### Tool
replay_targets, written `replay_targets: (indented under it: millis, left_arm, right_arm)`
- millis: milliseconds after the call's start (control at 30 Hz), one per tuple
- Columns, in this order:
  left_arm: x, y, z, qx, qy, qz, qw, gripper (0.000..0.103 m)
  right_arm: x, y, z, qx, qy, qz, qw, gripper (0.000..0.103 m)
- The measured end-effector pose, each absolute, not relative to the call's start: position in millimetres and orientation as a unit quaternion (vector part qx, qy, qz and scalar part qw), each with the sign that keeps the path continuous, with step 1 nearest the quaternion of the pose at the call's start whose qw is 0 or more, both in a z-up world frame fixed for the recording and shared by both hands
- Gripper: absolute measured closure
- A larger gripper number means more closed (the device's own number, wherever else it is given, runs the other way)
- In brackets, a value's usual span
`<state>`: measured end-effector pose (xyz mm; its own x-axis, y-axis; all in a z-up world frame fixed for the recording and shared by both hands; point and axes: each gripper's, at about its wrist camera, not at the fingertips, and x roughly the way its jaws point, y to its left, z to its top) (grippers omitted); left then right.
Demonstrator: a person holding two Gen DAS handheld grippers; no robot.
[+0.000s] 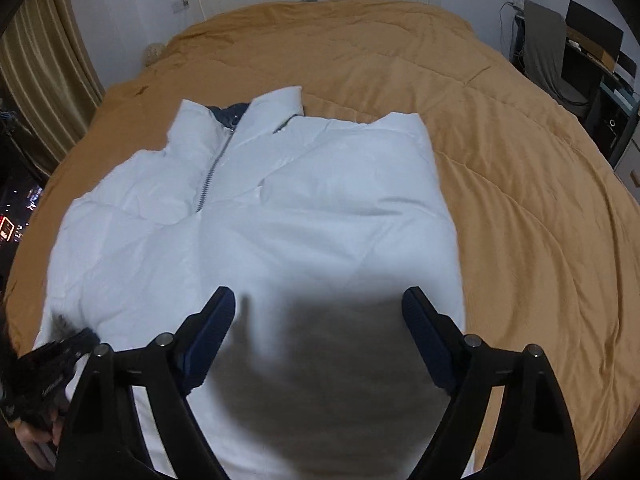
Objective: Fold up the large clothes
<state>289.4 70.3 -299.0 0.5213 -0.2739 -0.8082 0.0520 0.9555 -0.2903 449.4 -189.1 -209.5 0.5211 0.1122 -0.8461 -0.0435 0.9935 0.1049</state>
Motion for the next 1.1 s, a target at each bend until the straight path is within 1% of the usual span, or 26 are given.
replay_targets:
  millis: [100, 233, 367, 433, 467, 600, 700, 800, 867, 900, 933, 1000, 1100]
  left_arm:
    - [283, 72, -298, -0.117, 0.476, -0.095, 0.866, 0.09]
    - [277, 70, -297, -0.101, 0.475, -0.093, 0.869, 0.09]
    - [274, 70, -296, -0.094, 0.473, -0.091, 0.871, 0.09]
    - [273, 70, -296, -0.094, 0.474, -0.09, 0.871, 0.09]
    - [273, 70, -296, -0.095, 0.473, -0.09, 0.871, 0.09]
    - [273, 68, -296, -0.094, 0.472, -0.087, 0.872, 0.09]
    - [272, 67, -296, -0.093, 0.472, -0.084, 0.873, 0.09]
    - [272, 67, -296, -0.093, 0.472, -0.083, 0.873, 0.09]
    - [272, 66, -296, -0.093, 0.471, -0.083, 0.873, 0.09]
    - [272, 65, -296, -0.091, 0.473, -0.083, 0.872, 0.09]
    - [272, 64, -295, -0.09, 0.474, -0.082, 0.872, 0.09]
    - [272, 64, -286, -0.094, 0.483, -0.07, 0.868, 0.09]
    - [275, 64, -262, -0.118, 0.476, -0.06, 0.869, 0.091]
  right_arm:
    - [488, -193, -230, 0.044, 0.509, 0.001, 0.86, 0.02]
    - [534, -209, -243, 0.053, 0.523, -0.038, 0.85, 0.018]
    - [559, -212, -252, 0.028, 0.532, -0.082, 0.842, 0.017]
    - [563, -216, -249, 0.043, 0.533, -0.091, 0.84, 0.018]
    - [557, -216, -242, 0.048, 0.523, -0.09, 0.846, 0.02]
    - [501, -204, -199, 0.049, 0.474, -0.005, 0.879, 0.02]
    - [443, -193, -185, 0.025, 0.467, 0.05, 0.883, 0.02]
    - [398, -189, -203, -0.008, 0.489, 0.065, 0.87, 0.02]
    - [384, -194, -234, -0.036, 0.527, 0.051, 0.848, 0.02]
    - [380, -199, -255, -0.049, 0.542, 0.043, 0.838, 0.017]
    - [376, -206, -267, -0.043, 0.535, 0.047, 0.843, 0.015]
    - [376, -216, -273, -0.03, 0.514, 0.047, 0.856, 0.011]
    - [379, -213, -274, -0.037, 0.51, 0.037, 0.859, 0.009]
